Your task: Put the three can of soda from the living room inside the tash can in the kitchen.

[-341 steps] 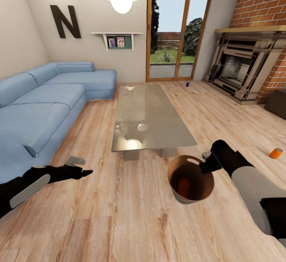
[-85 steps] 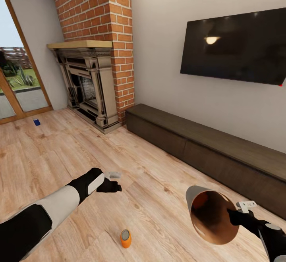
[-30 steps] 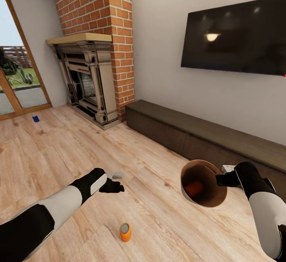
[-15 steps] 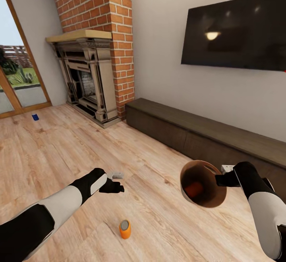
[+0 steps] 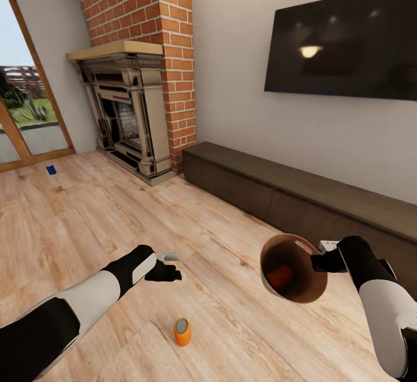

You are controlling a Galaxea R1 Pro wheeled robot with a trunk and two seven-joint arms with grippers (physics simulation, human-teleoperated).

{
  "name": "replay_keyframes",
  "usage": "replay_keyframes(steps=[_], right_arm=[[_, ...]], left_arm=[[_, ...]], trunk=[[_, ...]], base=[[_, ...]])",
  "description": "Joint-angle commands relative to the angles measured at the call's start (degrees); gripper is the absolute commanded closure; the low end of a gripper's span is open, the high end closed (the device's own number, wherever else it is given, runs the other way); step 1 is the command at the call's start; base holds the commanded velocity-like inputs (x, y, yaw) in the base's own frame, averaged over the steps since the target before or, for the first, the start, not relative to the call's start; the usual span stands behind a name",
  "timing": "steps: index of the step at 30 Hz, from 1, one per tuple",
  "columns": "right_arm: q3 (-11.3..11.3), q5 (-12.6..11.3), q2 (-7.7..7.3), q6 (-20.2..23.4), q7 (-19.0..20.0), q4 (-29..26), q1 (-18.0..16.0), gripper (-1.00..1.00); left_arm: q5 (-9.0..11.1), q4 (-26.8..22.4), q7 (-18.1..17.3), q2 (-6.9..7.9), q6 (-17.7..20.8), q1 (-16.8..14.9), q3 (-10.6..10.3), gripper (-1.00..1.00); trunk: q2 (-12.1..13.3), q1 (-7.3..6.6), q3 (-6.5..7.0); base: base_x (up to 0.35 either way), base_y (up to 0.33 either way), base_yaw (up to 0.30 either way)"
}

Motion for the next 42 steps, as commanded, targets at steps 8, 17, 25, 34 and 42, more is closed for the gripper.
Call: replay_keyframes(steps=[8,17,25,34,42], right_arm=[[-0.1,-1.3,-0.01,0.3,0.2,-0.1,0.0,1.00],[-0.1,-1.3,0.01,0.3,0.2,0.0,0.0,1.00],[-0.1,-1.2,-0.09,0.3,0.2,0.0,0.0,1.00],[-0.1,-1.2,-0.02,0.4,0.2,-0.1,0.0,1.00],[-0.1,-1.2,0.02,0.4,0.3,-0.1,0.0,1.00]], left_arm=[[0.1,0.0,-0.3,-0.04,-0.1,0.0,0.0,-1.00],[-0.4,-0.1,0.3,-1.26,0.1,0.0,-0.1,-1.00],[-0.4,0.0,0.6,-1.90,0.2,0.0,-0.1,-1.00],[0.1,0.0,0.4,-2.24,5.2,0.0,-0.1,-1.00],[0.2,0.1,0.7,-2.68,6.9,0.0,-0.1,-1.00]], trunk=[[0.0,-0.01,0.01],[0.0,-0.01,0.01],[-2.8,1.53,-1.25],[-6.4,3.51,-2.86],[-9.6,5.27,-4.30]], base=[[0.256,0.089,0.000],[0.207,0.025,0.000],[0.016,0.001,0.000],[0.001,0.000,0.000],[0.000,0.000,0.000]])
